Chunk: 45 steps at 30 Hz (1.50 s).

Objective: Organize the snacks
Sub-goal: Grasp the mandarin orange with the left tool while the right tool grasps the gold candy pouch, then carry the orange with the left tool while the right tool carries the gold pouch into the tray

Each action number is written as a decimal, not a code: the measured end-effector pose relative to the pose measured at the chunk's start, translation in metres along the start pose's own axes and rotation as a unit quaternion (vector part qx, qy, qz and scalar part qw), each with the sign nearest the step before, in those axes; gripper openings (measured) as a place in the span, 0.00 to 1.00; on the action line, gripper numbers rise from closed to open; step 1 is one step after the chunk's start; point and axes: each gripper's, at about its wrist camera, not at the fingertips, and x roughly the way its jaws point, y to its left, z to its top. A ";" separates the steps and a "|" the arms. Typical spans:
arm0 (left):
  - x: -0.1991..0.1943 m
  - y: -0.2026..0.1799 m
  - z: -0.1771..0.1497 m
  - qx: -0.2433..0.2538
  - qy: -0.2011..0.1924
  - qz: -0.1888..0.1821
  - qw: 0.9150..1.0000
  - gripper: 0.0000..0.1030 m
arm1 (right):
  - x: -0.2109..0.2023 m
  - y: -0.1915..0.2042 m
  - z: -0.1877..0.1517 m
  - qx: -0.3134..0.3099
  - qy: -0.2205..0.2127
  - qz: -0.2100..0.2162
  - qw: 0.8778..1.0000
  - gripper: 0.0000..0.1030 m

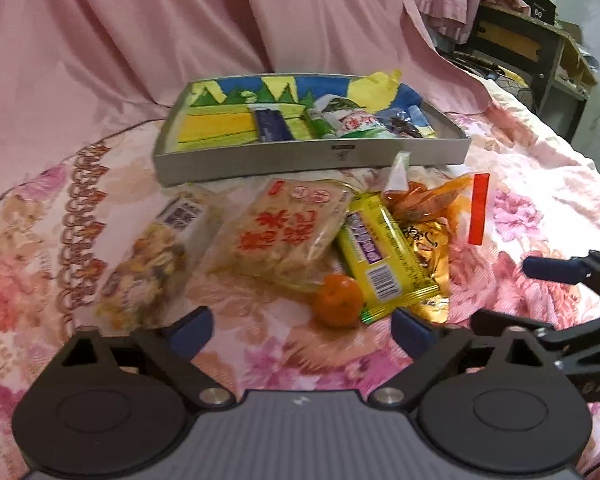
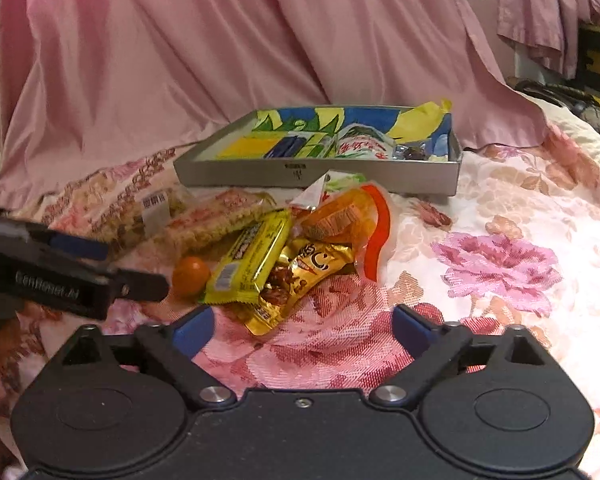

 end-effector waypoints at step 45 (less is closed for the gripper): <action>0.028 -0.011 0.006 -0.028 0.008 -0.021 0.999 0.34 | 0.071 -0.045 0.022 0.145 0.036 0.111 0.982 0.29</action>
